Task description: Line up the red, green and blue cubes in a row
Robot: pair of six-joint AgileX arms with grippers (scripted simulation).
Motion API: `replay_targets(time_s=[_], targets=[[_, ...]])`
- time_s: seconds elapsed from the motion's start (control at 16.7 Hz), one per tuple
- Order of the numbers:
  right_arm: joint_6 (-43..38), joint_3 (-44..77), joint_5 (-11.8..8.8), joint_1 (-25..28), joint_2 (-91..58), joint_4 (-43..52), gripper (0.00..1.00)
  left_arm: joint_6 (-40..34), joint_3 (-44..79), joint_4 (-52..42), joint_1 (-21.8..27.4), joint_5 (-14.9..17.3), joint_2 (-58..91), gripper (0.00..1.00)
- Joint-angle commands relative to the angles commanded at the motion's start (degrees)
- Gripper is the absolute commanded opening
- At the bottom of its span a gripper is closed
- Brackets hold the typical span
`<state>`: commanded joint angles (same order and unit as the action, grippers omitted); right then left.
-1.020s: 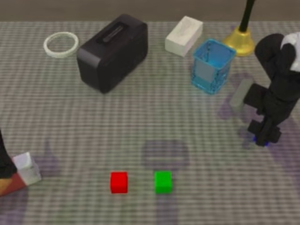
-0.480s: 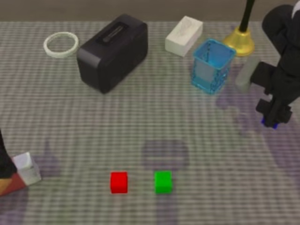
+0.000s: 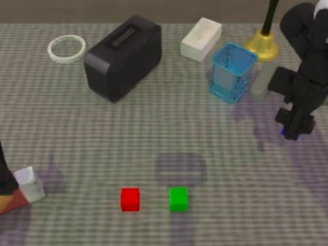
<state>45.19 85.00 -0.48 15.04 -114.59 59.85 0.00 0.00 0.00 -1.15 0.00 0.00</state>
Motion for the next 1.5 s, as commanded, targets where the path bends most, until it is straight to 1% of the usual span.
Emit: replay_targets(time_s=[0.18, 0.48, 0.6, 0.66, 1.08, 1.2, 1.38, 1.5], targets=[[0.5, -2.0, -0.1, 6.6, 2.5, 0.1, 0.0, 0.0, 0.0, 0.0, 0.0, 0.0, 0.0, 1.0], [1.8, -6.9, -0.1, 21.4, 7.5, 0.8, 0.0, 0.0, 0.0, 0.0, 0.0, 0.0, 0.0, 1.0], [2.1, -8.3, -0.1, 25.4, 9.1, 1.0, 0.0, 0.0, 0.0, 0.0, 0.0, 0.0, 0.0, 1.0], [2.3, -8.7, -0.1, 26.5, 9.6, 1.0, 0.0, 0.0, 0.0, 0.0, 0.0, 0.0, 0.0, 1.0], [2.2, -9.3, -0.1, 26.9, 9.2, 0.0, 0.0, 0.0, 0.0, 0.0, 0.0, 0.0, 0.0, 1.0], [2.1, -11.4, -0.1, 26.9, 8.2, -3.4, 0.0, 0.0, 0.0, 0.0, 0.0, 0.0, 0.0, 1.0], [2.1, -15.8, -0.1, 27.0, 5.7, -10.9, 0.0, 0.0, 0.0, 0.0, 0.0, 0.0, 0.0, 1.0], [2.1, -18.0, -0.1, 27.1, 4.4, -13.7, 0.0, 0.0, 0.0, 0.0, 0.0, 0.0, 0.0, 1.0]])
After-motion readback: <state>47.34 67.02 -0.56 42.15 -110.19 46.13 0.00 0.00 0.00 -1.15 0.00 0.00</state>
